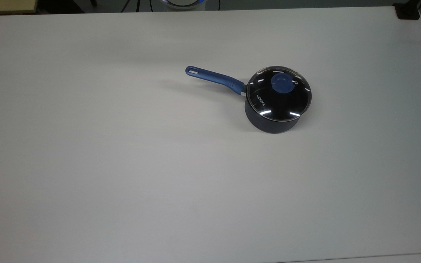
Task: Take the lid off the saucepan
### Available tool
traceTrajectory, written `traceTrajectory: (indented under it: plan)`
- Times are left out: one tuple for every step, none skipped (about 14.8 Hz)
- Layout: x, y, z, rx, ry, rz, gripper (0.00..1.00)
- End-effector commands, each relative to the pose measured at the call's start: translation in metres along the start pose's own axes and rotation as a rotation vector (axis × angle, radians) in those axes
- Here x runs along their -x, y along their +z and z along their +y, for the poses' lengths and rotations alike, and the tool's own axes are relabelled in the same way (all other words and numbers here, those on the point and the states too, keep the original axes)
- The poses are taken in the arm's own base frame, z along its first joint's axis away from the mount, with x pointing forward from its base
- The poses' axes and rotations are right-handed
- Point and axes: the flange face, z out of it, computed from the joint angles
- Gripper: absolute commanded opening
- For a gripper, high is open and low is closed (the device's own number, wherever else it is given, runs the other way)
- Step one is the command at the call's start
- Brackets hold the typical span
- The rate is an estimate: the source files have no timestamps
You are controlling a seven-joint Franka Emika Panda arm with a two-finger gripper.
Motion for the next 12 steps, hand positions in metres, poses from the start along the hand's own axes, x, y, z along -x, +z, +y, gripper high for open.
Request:
traceTrajectory:
  plan:
    - [0.004, 0.001, -0.001, -0.021, -0.021, -0.008, 1.0]
    - [0.004, 0.001, -0.001, -0.023, -0.022, -0.008, 1.0]
    - [0.004, 0.001, -0.001, -0.021, -0.022, -0.008, 1.0]
    - [0.004, 0.001, -0.002, -0.02, -0.023, -0.008, 1.0]
    - [0.004, 0.001, -0.002, -0.02, -0.025, -0.008, 1.0]
    - [0.003, 0.002, -0.003, -0.02, -0.026, -0.01, 1.0]
    - [0.003, 0.003, -0.004, -0.018, -0.024, -0.012, 1.0]
    - [0.001, 0.008, -0.005, -0.017, -0.023, -0.019, 1.0]
    - [0.0, 0.01, -0.006, -0.018, -0.021, -0.023, 1.0]
    - [0.0, 0.011, -0.007, -0.019, -0.021, -0.023, 1.0]
    - [0.0, 0.01, -0.008, -0.019, -0.023, -0.021, 1.0]
    - [0.0, 0.012, -0.016, -0.021, -0.036, -0.025, 1.0]
